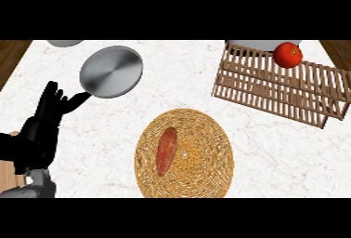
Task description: Pick the tomato from the placemat and place it in the tiered shelf
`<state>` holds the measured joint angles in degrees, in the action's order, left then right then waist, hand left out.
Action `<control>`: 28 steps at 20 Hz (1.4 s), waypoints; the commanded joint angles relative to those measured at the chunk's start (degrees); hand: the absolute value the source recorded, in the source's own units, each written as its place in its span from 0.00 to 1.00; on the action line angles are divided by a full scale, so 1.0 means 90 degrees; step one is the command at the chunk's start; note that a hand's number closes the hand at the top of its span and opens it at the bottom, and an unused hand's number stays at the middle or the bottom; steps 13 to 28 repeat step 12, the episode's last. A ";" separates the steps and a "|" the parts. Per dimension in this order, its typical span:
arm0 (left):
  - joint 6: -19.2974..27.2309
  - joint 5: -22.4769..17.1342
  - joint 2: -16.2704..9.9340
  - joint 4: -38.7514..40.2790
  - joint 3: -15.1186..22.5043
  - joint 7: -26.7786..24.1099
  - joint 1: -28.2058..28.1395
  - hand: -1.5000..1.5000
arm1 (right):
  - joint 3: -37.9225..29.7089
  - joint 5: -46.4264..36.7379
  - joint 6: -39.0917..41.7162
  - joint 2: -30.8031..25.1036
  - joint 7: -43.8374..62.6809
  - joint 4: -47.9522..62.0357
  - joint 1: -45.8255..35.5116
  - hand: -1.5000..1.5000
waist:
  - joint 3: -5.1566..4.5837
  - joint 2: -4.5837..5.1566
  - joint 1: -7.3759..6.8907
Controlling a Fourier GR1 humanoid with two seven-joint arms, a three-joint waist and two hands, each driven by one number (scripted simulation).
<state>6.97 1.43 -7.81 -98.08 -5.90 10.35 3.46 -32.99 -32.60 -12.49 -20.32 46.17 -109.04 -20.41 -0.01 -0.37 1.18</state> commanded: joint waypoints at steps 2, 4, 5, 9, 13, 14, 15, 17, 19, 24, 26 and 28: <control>0.0170 0.0273 0.0266 -0.0453 0.0336 0.0037 -0.0385 0.50 | -0.0790 0.1049 0.0673 0.0009 0.0063 -0.1360 0.1338 0.00 | 0.0004 0.0005 -0.0020; -0.0177 -0.0172 -0.0065 0.0090 -0.0210 -0.0365 -0.0213 0.50 | -0.1275 0.1738 0.1117 -0.0125 0.0280 -0.1782 0.1652 0.00 | 0.0000 0.0007 0.0009; 0.0046 0.0161 0.0035 0.0021 0.0058 -0.0023 0.0082 0.50 | -0.1391 0.1849 0.1141 -0.0169 0.0377 -0.1959 0.1662 0.00 | 0.0002 0.0016 -0.0020; 0.0073 0.0070 0.0009 -0.0212 0.0043 0.0500 0.0378 0.50 | -0.2155 0.2905 0.1525 -0.0243 0.0387 -0.2300 0.2038 0.00 | 0.0002 0.0015 -0.0024; -0.0062 0.0113 0.0104 0.0249 0.0072 -0.0150 0.0136 0.50 | -0.2692 0.3383 0.1699 -0.0251 -0.0780 -0.1470 0.2371 0.00 | 0.0003 0.0030 -0.0054; -0.0062 0.0113 0.0104 0.0249 0.0072 -0.0150 0.0136 0.50 | -0.2692 0.3383 0.1699 -0.0251 -0.0780 -0.1470 0.2371 0.00 | 0.0003 0.0030 -0.0054; -0.0062 0.0113 0.0104 0.0249 0.0072 -0.0150 0.0136 0.50 | -0.2692 0.3383 0.1699 -0.0251 -0.0780 -0.1470 0.2371 0.00 | 0.0003 0.0030 -0.0054; -0.0062 0.0113 0.0104 0.0249 0.0072 -0.0150 0.0136 0.50 | -0.2692 0.3383 0.1699 -0.0251 -0.0780 -0.1470 0.2371 0.00 | 0.0003 0.0030 -0.0054; -0.0062 0.0113 0.0104 0.0249 0.0072 -0.0150 0.0136 0.50 | -0.2692 0.3383 0.1699 -0.0251 -0.0780 -0.1470 0.2371 0.00 | 0.0003 0.0030 -0.0054; -0.0062 0.0113 0.0104 0.0249 0.0072 -0.0150 0.0136 0.50 | -0.2692 0.3383 0.1699 -0.0251 -0.0780 -0.1470 0.2371 0.00 | 0.0003 0.0030 -0.0054; -0.0062 0.0113 0.0104 0.0249 0.0072 -0.0150 0.0136 0.50 | -0.2692 0.3383 0.1699 -0.0251 -0.0780 -0.1470 0.2371 0.00 | 0.0003 0.0030 -0.0054; -0.0062 0.0113 0.0104 0.0249 0.0072 -0.0150 0.0136 0.50 | -0.2692 0.3383 0.1699 -0.0251 -0.0780 -0.1470 0.2371 0.00 | 0.0003 0.0030 -0.0054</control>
